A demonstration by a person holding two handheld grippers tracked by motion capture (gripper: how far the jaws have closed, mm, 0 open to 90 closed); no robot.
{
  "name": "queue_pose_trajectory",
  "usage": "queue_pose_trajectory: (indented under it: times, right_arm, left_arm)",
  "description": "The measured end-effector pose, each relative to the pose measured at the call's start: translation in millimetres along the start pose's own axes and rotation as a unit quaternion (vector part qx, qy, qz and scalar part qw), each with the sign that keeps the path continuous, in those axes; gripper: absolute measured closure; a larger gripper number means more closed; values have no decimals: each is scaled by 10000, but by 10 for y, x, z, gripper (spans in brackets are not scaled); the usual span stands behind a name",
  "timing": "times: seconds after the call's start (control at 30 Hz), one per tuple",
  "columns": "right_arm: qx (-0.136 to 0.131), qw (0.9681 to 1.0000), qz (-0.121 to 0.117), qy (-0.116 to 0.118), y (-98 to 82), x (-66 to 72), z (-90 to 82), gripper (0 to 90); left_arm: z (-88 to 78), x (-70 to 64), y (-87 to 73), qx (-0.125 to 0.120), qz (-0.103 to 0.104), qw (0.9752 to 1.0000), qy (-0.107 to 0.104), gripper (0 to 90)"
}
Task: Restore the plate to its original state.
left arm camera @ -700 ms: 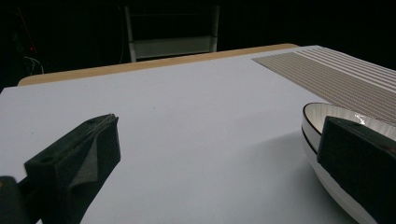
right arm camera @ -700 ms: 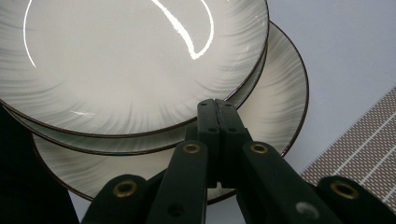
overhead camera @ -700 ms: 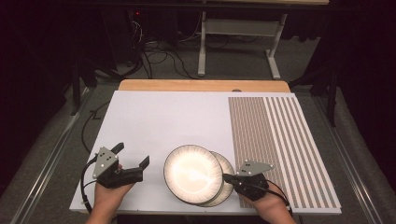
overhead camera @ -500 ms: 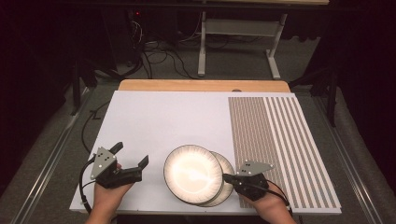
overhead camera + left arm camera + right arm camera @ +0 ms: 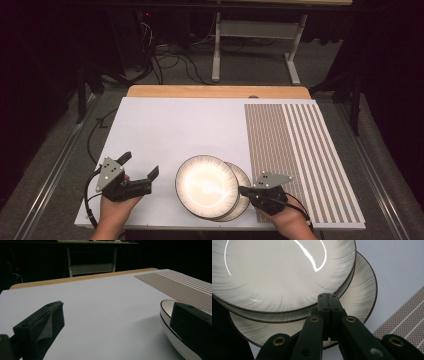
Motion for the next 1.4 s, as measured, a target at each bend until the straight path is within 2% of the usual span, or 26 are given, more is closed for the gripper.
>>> queue_pose_trajectory:
  times: [0.8,0.87,1.4]
  right_arm:
    - [-3,10000,-61,-55,-1,-10,-2,900]
    - [-3,10000,-2,-44,-4,-9,-5,900]
    - [-14,9999,-7,-106,-7,-38,-37,900]
  left_arm:
    - [-19,20,6,-30,-88,10000,-8,2]
    - [-18,23,6,-47,-131,9999,-29,2]
    - [-18,20,4,-29,-112,9999,-50,2]
Point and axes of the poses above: each handheld gripper's, and its own axes: z roughly forward along the jaws, y roughly out of its top, x roughly to its left, the point moved 5 cm from there along z, roughly forward along the jaws, and after that the axes turned 6 degrees about z, right-handed, at the moved point
